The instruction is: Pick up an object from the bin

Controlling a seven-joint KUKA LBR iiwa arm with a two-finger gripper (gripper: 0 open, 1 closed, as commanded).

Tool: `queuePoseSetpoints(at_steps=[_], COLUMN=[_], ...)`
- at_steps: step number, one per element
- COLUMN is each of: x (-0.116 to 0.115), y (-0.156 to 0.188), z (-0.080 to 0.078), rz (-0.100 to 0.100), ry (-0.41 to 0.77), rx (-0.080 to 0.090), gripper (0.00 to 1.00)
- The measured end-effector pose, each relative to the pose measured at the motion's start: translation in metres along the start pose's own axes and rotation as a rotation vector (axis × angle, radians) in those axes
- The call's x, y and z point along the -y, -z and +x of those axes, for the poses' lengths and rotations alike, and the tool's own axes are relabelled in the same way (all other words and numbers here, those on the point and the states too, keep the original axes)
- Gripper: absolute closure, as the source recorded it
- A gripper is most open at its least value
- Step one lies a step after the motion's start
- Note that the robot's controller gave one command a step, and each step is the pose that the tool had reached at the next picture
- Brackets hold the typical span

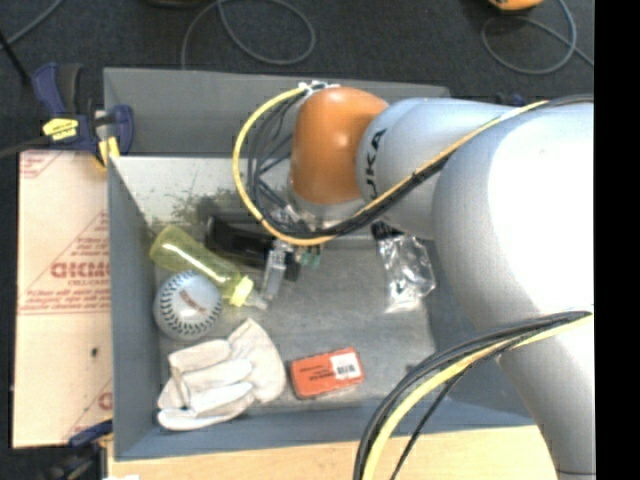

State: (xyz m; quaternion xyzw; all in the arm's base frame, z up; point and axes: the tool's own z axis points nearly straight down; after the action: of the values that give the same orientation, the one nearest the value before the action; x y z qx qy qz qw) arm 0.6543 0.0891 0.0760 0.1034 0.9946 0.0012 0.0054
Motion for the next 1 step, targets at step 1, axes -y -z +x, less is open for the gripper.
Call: queuePoseSetpoints(at_steps=[1], x=[-0.0163], y=[-0.006], z=[0.0057], rz=[-0.002], ry=[-0.182], rx=[0.003], gripper=[1.0])
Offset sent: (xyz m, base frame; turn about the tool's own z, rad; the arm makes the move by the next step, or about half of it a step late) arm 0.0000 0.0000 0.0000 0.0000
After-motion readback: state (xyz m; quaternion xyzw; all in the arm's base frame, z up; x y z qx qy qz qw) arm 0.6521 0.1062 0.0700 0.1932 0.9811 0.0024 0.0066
